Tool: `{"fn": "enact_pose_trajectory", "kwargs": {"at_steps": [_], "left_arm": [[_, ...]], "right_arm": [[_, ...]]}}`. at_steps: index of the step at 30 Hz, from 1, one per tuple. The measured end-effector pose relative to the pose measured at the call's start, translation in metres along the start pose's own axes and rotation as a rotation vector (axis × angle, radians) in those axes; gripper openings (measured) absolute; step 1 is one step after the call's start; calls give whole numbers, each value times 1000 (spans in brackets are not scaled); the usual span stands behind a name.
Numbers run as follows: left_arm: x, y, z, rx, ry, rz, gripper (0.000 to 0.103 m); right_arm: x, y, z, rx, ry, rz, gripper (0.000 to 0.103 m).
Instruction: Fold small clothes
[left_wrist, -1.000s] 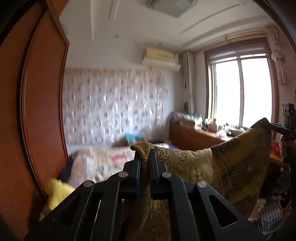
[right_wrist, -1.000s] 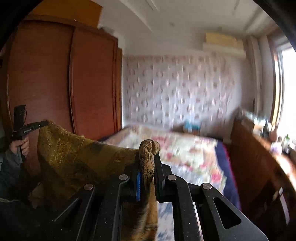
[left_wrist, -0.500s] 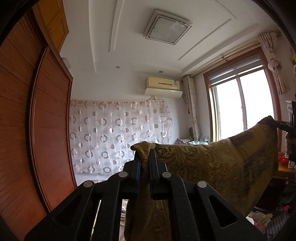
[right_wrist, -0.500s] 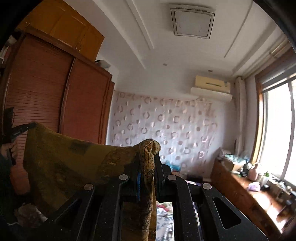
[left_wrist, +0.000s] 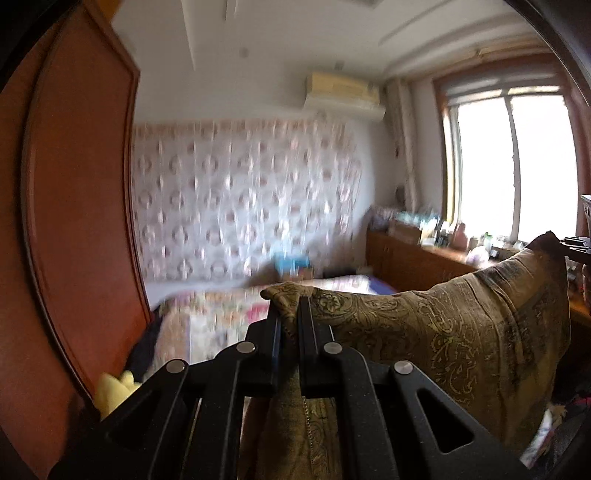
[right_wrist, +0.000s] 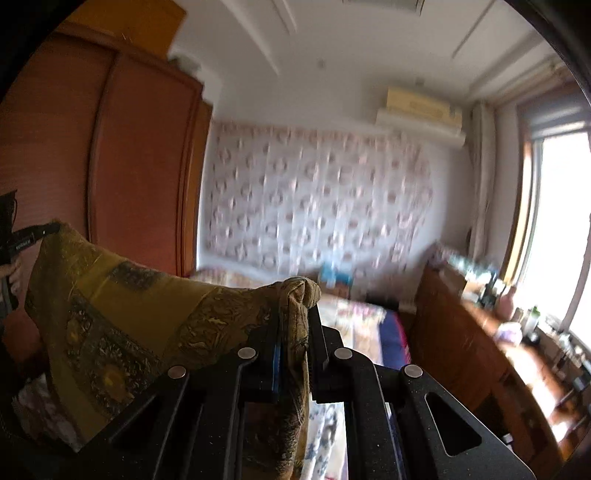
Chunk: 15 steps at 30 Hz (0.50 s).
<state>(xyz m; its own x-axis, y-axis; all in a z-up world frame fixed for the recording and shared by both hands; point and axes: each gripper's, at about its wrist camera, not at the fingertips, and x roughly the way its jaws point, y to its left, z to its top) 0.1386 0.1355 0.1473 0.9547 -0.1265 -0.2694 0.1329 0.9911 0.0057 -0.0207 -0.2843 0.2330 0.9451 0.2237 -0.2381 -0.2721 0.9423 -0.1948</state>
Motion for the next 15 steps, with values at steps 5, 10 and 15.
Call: {"fn": "enact_pose_trajectory", "kwargs": {"at_steps": [5, 10, 15], "left_arm": [[87, 6, -41, -22, 150, 28, 8], [140, 8, -65, -26, 242, 47, 8], [168, 11, -79, -40, 297, 51, 8]], "right_arm": [[108, 5, -36, 22, 156, 8, 11], [174, 6, -41, 48, 256, 28, 11], [221, -5, -19, 48, 306, 38, 11]]}}
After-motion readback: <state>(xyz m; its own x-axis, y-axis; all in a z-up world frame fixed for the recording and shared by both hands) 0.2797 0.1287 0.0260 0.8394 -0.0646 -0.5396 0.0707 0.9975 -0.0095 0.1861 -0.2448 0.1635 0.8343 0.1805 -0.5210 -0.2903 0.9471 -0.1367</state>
